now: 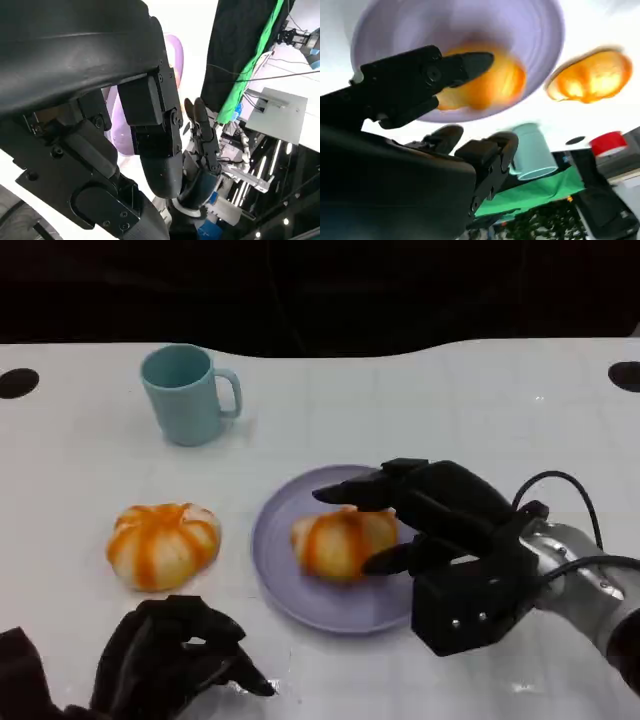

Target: Grasp the bread from the table and place it into the plate.

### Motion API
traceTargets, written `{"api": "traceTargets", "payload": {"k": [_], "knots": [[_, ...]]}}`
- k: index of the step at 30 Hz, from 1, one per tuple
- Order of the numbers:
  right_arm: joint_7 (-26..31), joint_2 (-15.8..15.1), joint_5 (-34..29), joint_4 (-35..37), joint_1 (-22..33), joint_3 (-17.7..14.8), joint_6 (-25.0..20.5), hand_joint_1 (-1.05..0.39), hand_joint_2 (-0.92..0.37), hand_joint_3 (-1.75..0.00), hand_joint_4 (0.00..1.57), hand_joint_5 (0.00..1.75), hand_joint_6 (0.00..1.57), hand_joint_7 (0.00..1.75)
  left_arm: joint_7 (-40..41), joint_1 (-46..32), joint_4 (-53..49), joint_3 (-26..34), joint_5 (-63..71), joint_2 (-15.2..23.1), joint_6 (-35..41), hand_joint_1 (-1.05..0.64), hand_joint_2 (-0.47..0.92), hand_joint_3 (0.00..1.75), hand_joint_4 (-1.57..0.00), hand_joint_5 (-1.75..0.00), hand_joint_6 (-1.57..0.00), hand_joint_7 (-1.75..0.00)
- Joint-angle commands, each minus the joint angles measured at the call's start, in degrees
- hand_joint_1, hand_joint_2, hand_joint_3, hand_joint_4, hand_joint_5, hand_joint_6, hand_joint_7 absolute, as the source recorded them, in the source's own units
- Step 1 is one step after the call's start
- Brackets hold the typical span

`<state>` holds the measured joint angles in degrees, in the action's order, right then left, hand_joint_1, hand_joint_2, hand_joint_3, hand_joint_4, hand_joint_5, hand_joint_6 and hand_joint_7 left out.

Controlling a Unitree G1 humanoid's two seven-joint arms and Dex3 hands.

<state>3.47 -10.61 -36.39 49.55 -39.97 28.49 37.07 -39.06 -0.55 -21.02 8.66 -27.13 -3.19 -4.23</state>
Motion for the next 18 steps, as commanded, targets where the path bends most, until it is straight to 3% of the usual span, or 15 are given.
{"api": "traceTargets", "payload": {"k": [1, 12, 16, 18], "knots": [[-6.24, -3.04, 4.18, -7.26, 3.54, -2.19, -1.19, -0.63, -0.92, -0.18, 0.12, 0.23, 0.29, 0.0, 0.71, -0.27, 0.74, 0.12, 0.38, 0.65, -0.28, -1.05, 0.57, 0.0, -1.57, -0.52, -1.57, -0.24], [-20.0, -7.82, 17.56, -23.17, 14.53, -8.56, -4.99, -0.67, -0.92, -0.23, 0.11, 0.25, 0.25, 0.0, 0.45, -0.07, 0.6, 0.34, 0.16, 0.68, -0.15, -1.05, 0.57, 0.0, -1.57, -0.52, -1.57, -0.24], [-18.79, -6.76, 22.11, -26.08, 19.27, -12.23, -3.06, -0.61, -0.92, -0.2, 0.22, 0.31, 0.33, 0.04, 0.39, 0.06, 0.48, 0.51, -0.17, 0.71, 0.38, -1.05, 0.56, 0.0, -1.57, -0.52, -1.57, -0.23], [-16.93, -5.55, 24.89, -26.72, 22.27, -14.44, -0.49, -0.49, -0.92, -0.16, 0.39, 0.54, 0.51, 0.1, 0.22, 0.23, 0.2, 0.64, -0.4, 0.75, 0.62, -1.04, 0.56, 0.0, -1.57, -0.52, -1.57, -0.23]]}}
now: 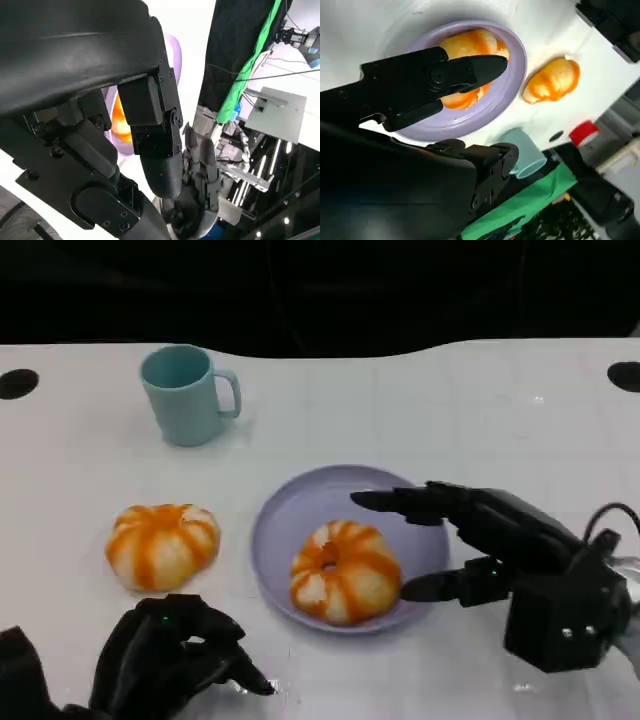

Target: Grasp the bread from the table and place it into the plate.

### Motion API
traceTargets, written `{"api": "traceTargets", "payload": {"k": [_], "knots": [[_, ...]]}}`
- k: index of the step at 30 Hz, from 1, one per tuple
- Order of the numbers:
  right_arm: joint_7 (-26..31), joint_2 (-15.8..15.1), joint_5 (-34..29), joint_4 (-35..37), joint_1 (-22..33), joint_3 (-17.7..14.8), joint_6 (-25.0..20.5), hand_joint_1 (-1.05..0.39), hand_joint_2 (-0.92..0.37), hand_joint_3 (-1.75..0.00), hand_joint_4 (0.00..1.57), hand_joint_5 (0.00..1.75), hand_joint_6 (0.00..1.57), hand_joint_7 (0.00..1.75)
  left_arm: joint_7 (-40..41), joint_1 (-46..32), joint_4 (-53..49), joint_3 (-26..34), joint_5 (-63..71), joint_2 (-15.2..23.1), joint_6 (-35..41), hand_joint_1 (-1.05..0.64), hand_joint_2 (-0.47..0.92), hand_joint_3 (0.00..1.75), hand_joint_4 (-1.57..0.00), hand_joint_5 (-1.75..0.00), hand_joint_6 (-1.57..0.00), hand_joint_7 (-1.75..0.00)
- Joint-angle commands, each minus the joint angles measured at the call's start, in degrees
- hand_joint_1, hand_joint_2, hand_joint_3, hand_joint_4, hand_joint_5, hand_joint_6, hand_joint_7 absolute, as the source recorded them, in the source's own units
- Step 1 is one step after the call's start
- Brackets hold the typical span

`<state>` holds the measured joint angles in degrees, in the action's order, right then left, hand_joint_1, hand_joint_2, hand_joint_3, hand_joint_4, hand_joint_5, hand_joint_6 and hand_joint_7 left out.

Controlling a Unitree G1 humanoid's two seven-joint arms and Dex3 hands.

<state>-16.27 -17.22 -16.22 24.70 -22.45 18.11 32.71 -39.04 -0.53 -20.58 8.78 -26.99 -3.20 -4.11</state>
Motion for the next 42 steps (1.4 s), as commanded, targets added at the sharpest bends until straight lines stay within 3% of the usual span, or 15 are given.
{"api": "traceTargets", "payload": {"k": [1, 3, 6, 11, 15, 19, 25, 35, 42], "knots": [[2.88, 1.55, 6.52, -2.13, 6.01, -4.98, 4.69, -0.46, -0.92, -0.17, 0.39, 0.68, 0.55, 0.12, 0.16, 0.27, -0.34, 0.53, -0.58, 0.76, 0.53, -1.04, 0.55, 0.0, -1.57, -0.51, -1.57, -0.23], [2.2, 1.93, 8.62, -2.37, 7.28, -5.97, 5.62, -0.4, -0.92, -0.18, 0.38, 0.9, 0.62, 0.14, 0.12, 0.34, -0.45, 0.55, -0.6, 0.76, 0.51, -1.04, 0.55, 0.0, -1.57, -0.52, -1.57, -0.23], [0.47, 2.1, 12.65, -3.49, 9.62, -7.21, 6.61, -0.35, -0.92, -0.22, 0.39, 1.09, 0.69, 0.21, 0.18, 0.29, -0.37, 0.5, -0.49, 0.73, 0.46, -1.04, 0.55, 0.0, -1.57, -0.52, -1.57, -0.23], [-4.17, 2.67, 21.24, -7.58, 13.72, -9.09, 3.32, -0.32, -0.92, -0.25, 0.46, 1.17, 0.75, 0.28, 0.24, 0.22, -0.13, 0.56, -0.65, 0.68, 0.84, -1.03, 0.55, 0.0, -1.57, -0.52, -1.57, -0.23], [-5.23, 2.87, 23.74, -12.68, 17.57, -10.41, -1.0, -0.21, -0.86, -0.32, 0.53, 1.25, 0.6, 0.79, 0.29, 0.22, -0.18, 0.54, -0.48, 0.68, 0.64, -1.03, 0.55, 0.0, -1.57, -0.52, -1.57, -0.24], [-5.86, 2.24, 25.4, -18.56, 21.79, -11.86, -6.54, -0.1, -0.8, -0.52, 0.56, 1.34, 0.59, 1.02, 0.25, 0.25, -0.2, 0.5, -0.46, 0.54, 0.39, -1.03, 0.56, 0.0, -1.57, -0.52, -1.57, -0.23], [-7.04, 1.28, 27.63, -26.02, 27.09, -14.22, -15.41, -0.06, -0.72, -0.72, 0.55, 1.43, 0.63, 1.12, 0.54, 0.27, 0.03, 0.46, -0.5, 0.57, 0.97, -1.03, 0.56, 0.0, -1.57, -0.52, -1.57, -0.24], [-8.23, 0.14, 29.77, -35.8, 32.81, -16.54, -28.75, -0.12, -0.69, -0.75, 0.57, 1.54, 0.64, 1.22, 0.34, 0.42, -0.01, 0.54, -0.54, 0.68, 0.85, -1.01, 0.56, 0.0, -1.57, -0.5, -1.57, -0.23], [-7.45, 1.34, 29.68, -37.39, 34.38, -16.97, -32.11, -0.12, -0.72, -0.82, 0.7, 1.56, 0.7, 1.23, 0.16, -0.1, 0.47, 0.51, -0.37, 1.02, 0.77, -1.01, 0.57, 0.01, -1.57, -0.5, -1.57, -0.22]]}}
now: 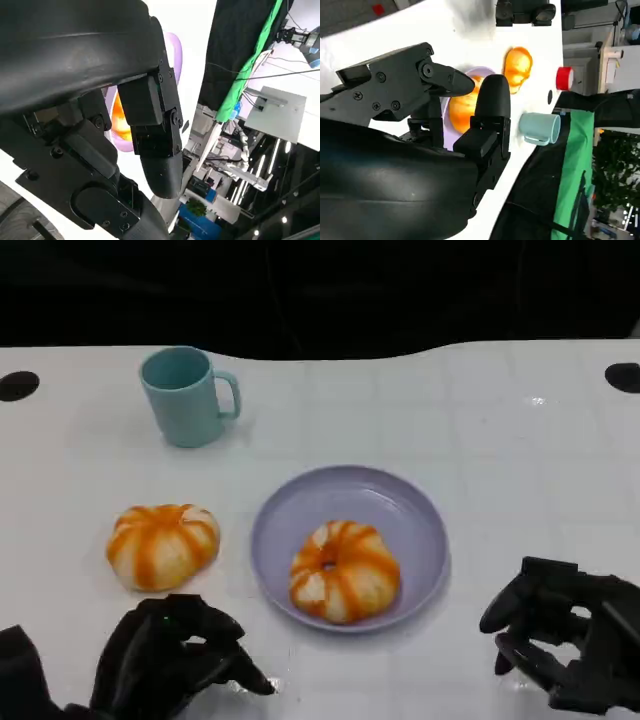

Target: Grasp the bread from the table and place it into the plate.

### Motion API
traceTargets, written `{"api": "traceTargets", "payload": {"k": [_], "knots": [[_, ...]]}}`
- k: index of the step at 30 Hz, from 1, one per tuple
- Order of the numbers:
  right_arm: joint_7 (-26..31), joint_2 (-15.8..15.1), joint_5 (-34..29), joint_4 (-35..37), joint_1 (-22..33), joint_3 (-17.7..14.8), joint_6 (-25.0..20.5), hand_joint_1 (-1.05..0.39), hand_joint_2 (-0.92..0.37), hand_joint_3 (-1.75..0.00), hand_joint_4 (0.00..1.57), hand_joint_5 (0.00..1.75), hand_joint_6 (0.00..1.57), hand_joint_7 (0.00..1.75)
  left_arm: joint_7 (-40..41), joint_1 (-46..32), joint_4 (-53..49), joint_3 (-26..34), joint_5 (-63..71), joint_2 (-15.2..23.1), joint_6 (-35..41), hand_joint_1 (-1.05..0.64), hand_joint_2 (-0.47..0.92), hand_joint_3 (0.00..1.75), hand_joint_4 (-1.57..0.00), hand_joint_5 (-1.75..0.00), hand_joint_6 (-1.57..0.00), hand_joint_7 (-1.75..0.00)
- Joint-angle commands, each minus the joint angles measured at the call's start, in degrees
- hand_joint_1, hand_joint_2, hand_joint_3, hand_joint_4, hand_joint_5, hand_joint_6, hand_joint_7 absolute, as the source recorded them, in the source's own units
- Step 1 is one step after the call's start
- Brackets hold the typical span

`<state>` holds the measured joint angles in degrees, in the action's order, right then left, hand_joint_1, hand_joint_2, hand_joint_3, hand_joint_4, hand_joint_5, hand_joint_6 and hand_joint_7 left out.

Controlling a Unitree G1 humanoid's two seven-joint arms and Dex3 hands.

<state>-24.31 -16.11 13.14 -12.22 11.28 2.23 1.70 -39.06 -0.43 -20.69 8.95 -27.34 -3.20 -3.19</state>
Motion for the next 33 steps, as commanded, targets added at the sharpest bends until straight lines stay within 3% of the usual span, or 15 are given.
{"api": "traceTargets", "payload": {"k": [1, 7, 33], "knots": [[0.66, 0.39, 0.23, -0.39, 0.69, -1.07, -1.13, -0.11, -0.71, -0.85, 0.7, 1.6, 0.7, 1.24, 0.14, -0.27, 0.66, 0.36, -0.06, 1.04, -0.13, -1.01, 0.57, 0.01, -1.57, -0.5, -1.57, -0.22], [1.54, 1.83, -1.95, 2.8, -0.18, -0.75, 1.91, -0.12, -0.68, -0.93, 0.66, 1.74, 0.67, 1.31, -0.28, -0.32, 0.62, 0.47, -0.14, 1.34, -0.37, -1.01, 0.57, 0.01, -1.57, -0.5, -1.57, -0.22], [0.72, 4.06, -4.19, 11.68, -3.13, -0.23, 11.36, -0.14, -0.64, -0.96, 0.73, 1.75, 0.69, 1.31, -1.0, 0.55, -1.36, 1.1, -0.78, 1.59, -0.7, -1.0, 0.56, 0.01, -1.57, -0.49, -1.57, -0.22]]}}
